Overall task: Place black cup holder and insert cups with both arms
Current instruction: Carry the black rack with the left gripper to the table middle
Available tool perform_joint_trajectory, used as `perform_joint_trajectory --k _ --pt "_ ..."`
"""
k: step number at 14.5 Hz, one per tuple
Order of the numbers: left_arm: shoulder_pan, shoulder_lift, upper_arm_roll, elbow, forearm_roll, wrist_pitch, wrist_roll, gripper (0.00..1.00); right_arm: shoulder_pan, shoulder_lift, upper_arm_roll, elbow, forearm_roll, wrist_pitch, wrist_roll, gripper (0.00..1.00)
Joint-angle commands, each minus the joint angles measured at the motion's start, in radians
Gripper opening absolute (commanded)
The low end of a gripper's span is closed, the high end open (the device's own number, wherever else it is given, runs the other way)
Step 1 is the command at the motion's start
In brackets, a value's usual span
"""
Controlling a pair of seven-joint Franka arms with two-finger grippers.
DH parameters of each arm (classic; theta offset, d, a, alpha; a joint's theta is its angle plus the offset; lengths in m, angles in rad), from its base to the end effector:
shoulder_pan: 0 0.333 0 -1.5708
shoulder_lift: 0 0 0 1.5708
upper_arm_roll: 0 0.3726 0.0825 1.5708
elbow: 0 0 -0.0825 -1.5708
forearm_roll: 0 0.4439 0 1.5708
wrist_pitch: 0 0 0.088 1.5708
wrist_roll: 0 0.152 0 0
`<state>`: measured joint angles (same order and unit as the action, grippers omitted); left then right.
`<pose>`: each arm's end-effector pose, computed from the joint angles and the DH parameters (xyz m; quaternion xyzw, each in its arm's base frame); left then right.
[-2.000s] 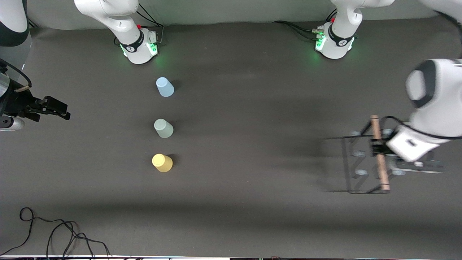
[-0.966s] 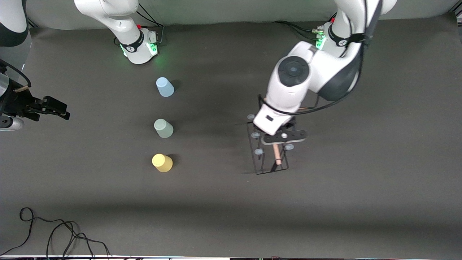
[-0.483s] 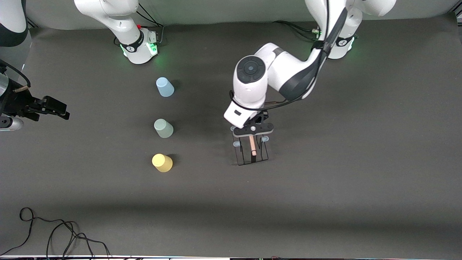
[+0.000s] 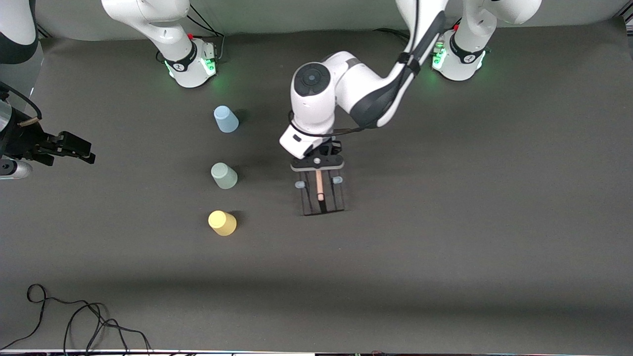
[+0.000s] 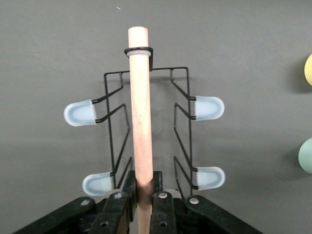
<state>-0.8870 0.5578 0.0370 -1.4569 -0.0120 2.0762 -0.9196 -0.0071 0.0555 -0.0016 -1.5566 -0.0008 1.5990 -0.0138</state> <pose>0.5241 -0.6053 0.3432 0.9989 0.0344 0.0230 0.0212 0.6359 -0.0056 0.6114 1.0000 0.0026 -0.0066 0.0004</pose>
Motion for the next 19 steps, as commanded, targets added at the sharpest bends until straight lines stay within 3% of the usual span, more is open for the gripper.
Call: perform_joint_trajectory --k 1,2,3,5,6,9,13,19 --pt "-0.029 0.027 0.02 0.021 0.004 0.019 -0.024 0.0 0.001 -0.003 -0.003 0.01 -0.004 -0.013 -0.02 1.0" --pt "-0.036 0.031 0.02 0.02 0.004 0.022 -0.024 0.0 0.001 -0.002 -0.003 0.01 -0.004 -0.013 -0.02 1.0" --pt "-0.036 0.031 0.02 0.02 0.006 0.022 -0.024 0.13 0.001 -0.002 -0.003 0.01 -0.004 -0.013 -0.02 1.0" --pt "-0.033 0.03 0.021 0.021 0.015 0.021 -0.007 0.81 0.001 -0.002 -0.003 0.01 -0.004 -0.013 -0.02 1.0" --pt "-0.033 0.028 0.021 0.023 0.023 0.021 -0.001 0.97 0.001 -0.003 -0.003 0.01 -0.004 -0.013 -0.02 1.0" --pt "-0.02 0.018 0.023 0.032 0.024 0.016 0.008 0.99 0.001 -0.003 -0.003 0.01 -0.004 -0.013 -0.02 1.0" --pt "0.069 -0.08 0.024 0.03 0.015 -0.033 0.014 0.99 0.001 -0.003 -0.003 0.009 -0.004 -0.02 -0.02 1.0" --pt "0.288 -0.223 0.026 0.026 -0.019 -0.253 0.305 1.0 0.009 -0.022 -0.005 -0.029 0.002 -0.054 -0.005 1.0"
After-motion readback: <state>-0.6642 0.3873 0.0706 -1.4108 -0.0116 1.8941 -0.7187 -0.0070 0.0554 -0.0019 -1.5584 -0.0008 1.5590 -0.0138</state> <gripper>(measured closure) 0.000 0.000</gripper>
